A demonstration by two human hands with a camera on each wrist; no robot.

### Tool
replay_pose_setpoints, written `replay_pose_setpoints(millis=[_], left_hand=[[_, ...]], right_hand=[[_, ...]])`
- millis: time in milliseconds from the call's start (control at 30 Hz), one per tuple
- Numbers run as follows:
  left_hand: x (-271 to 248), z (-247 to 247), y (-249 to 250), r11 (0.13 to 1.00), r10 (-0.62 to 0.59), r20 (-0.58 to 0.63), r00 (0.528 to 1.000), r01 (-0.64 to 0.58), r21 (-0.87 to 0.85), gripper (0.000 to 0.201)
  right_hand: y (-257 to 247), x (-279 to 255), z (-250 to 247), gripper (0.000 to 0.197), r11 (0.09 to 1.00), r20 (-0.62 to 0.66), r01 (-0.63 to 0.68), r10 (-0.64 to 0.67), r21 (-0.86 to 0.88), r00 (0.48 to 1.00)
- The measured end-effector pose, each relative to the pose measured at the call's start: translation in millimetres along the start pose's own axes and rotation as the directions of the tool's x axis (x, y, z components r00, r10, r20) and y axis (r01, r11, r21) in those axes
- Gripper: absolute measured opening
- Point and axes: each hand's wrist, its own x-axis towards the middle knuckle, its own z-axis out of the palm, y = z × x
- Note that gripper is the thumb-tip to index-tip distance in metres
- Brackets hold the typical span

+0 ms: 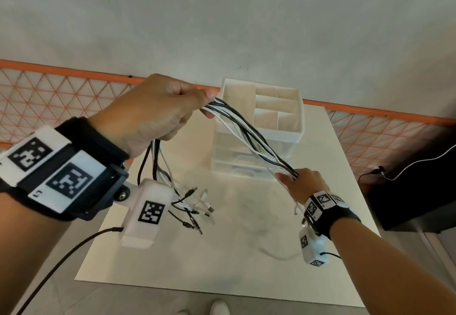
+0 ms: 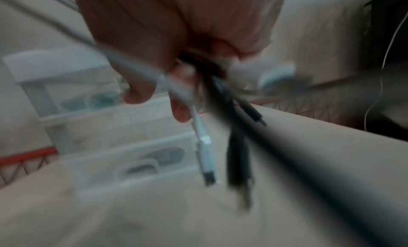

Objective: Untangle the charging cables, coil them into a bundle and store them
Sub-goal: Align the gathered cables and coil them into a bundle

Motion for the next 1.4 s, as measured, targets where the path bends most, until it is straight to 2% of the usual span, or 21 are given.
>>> replay_pose_setpoints(millis=[67, 233, 333, 433, 500, 567, 667, 700, 767, 833, 900, 967, 1067, 1167, 1233, 1400], left_hand=[[0, 1, 0, 1.000, 0.000, 0.001, 1.000, 0.000, 0.031, 0.052], [1, 12, -7, 0.996, -0.019, 0.025, 1.000, 0.017, 0.082, 0.057], [3, 18, -12, 0.995, -0.046, 0.018, 0.999, 0.044, 0.087, 0.055], [6, 21, -21, 0.993, -0.094, 0.012, 0.995, 0.093, 0.069, 0.045], [7, 26, -28, 0.991, -0.116, -0.006, 0.993, 0.116, 0.067, 0.037], [9, 32, -34, 0.988, -0.137, -0.024, 0.990, 0.139, 0.070, 0.039], [12, 41, -39, 0.984, -0.146, -0.004, 0.989, 0.146, 0.107, 0.046], [12, 43, -38, 0.982, -0.139, 0.012, 0.990, 0.136, 0.128, 0.046], [11, 47, -33, 0.980, -0.111, 0.047, 0.993, 0.102, 0.171, 0.043], [10, 47, -28, 0.973, -0.079, 0.061, 0.995, 0.063, 0.223, 0.043], [9, 42, -26, 0.961, -0.053, 0.050, 0.997, 0.038, 0.274, 0.048], [8, 38, -26, 0.954, -0.037, 0.032, 0.999, 0.026, 0.298, 0.051], [9, 37, -26, 0.957, -0.031, 0.014, 0.999, 0.025, 0.290, 0.047], [11, 43, -25, 0.941, -0.026, 0.027, 0.999, 0.015, 0.339, 0.040], [13, 45, -23, 0.922, -0.003, 0.014, 1.000, -0.003, 0.386, 0.037], [15, 35, -21, 0.889, 0.050, 0.018, 0.999, -0.053, 0.455, 0.045]], right_hand=[[7, -6, 7, 0.059, 0.993, 0.008, -0.009, 0.010, -0.119, 1.000], [17, -14, 29, 0.068, 0.962, 0.122, 0.078, -0.047, -0.261, 0.991], [22, -17, 41, 0.076, 0.982, 0.254, 0.061, -0.014, -0.180, 0.967], [19, -19, 35, 0.080, 0.994, 0.323, 0.098, -0.078, -0.047, 0.943], [4, -20, 17, 0.085, 0.984, 0.290, 0.170, -0.178, 0.051, 0.940], [-22, -22, -12, 0.094, 0.949, 0.225, 0.267, -0.301, 0.170, 0.927], [-69, -36, -61, 0.094, 0.831, 0.058, 0.441, -0.486, 0.339, 0.872], [-85, -44, -74, 0.086, 0.783, 0.012, 0.494, -0.538, 0.378, 0.843], [-111, -55, -91, 0.051, 0.727, -0.028, 0.562, -0.602, 0.395, 0.798], [-125, -59, -95, 0.015, 0.729, 0.015, 0.555, -0.611, 0.401, 0.791], [-125, -57, -94, 0.008, 0.740, 0.098, 0.473, -0.580, 0.477, 0.808], [-120, -57, -99, 0.021, 0.725, 0.118, 0.420, -0.563, 0.546, 0.818], [-119, -61, -109, 0.030, 0.656, 0.093, 0.436, -0.610, 0.616, 0.787], [-127, -66, -104, 0.020, 0.633, 0.027, 0.490, -0.628, 0.600, 0.778], [-128, -65, -95, 0.018, 0.665, -0.002, 0.501, -0.601, 0.555, 0.799], [-101, -50, -66, 0.038, 0.793, 0.127, 0.391, -0.498, 0.466, 0.858]])
